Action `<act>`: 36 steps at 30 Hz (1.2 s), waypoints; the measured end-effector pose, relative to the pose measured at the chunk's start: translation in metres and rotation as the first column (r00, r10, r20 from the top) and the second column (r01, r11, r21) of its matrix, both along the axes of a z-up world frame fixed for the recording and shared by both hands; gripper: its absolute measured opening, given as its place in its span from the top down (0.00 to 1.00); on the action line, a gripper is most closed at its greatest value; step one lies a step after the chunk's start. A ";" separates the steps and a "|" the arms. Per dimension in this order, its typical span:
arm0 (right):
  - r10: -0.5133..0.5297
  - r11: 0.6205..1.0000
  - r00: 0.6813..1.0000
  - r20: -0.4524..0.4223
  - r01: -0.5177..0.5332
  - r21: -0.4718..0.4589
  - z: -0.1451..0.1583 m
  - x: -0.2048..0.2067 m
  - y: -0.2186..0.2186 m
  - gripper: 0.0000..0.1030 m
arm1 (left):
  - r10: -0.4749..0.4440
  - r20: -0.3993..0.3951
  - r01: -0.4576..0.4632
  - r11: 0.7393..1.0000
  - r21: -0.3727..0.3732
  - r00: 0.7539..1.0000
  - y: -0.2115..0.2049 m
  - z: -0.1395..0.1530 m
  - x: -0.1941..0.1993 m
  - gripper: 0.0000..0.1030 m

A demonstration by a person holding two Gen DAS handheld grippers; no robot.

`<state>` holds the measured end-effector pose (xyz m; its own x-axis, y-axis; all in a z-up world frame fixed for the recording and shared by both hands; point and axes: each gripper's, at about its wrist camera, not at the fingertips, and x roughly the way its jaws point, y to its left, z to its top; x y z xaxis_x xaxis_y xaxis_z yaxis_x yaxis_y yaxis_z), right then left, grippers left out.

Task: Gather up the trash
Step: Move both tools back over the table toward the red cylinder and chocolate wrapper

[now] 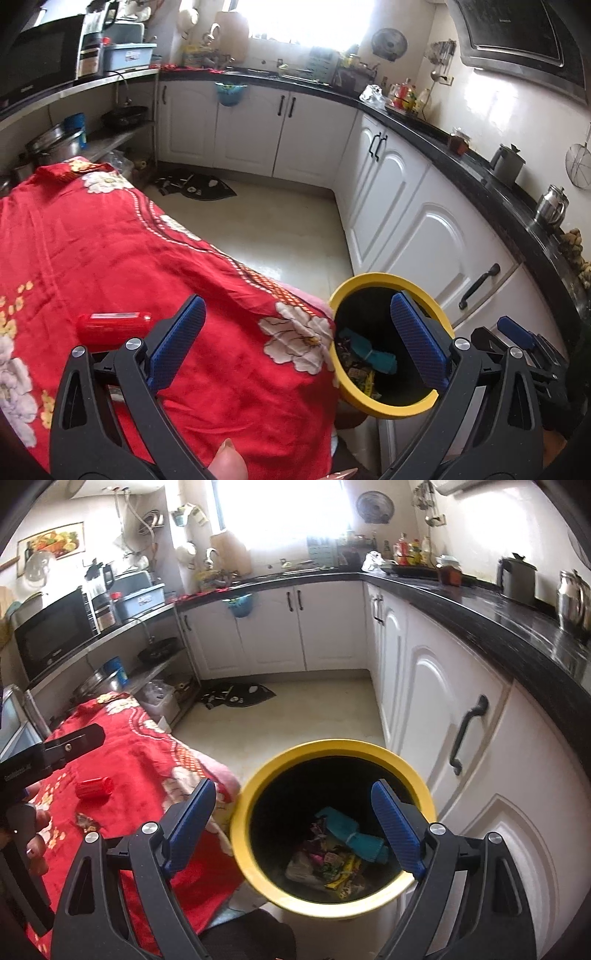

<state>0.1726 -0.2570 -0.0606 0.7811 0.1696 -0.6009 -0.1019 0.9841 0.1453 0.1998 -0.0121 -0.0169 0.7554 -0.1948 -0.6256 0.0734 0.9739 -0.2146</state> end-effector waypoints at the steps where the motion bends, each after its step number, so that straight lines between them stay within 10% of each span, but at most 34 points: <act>1: 0.013 1.000 1.000 0.003 -0.013 0.000 0.002 -0.001 0.005 0.19 | 0.006 0.003 -0.006 1.000 0.001 1.000 0.003 0.000 -0.001 0.10; 21: 0.245 0.969 0.969 0.014 -0.245 -0.039 0.011 -0.005 0.104 0.19 | 0.183 0.010 -0.183 0.983 0.021 0.983 0.090 0.001 -0.018 0.10; 36: 0.470 0.877 0.881 -0.053 -0.473 -0.087 -0.010 -0.001 0.196 0.19 | 0.350 -0.053 -0.351 0.936 -0.001 0.935 0.183 -0.018 -0.022 0.10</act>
<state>0.1713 -0.0609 -0.0709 0.6042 0.4549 -0.6542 -0.5548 0.8295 0.0644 0.1778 0.1704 -0.0354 0.7442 0.0700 -0.6643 -0.2835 0.9336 -0.2193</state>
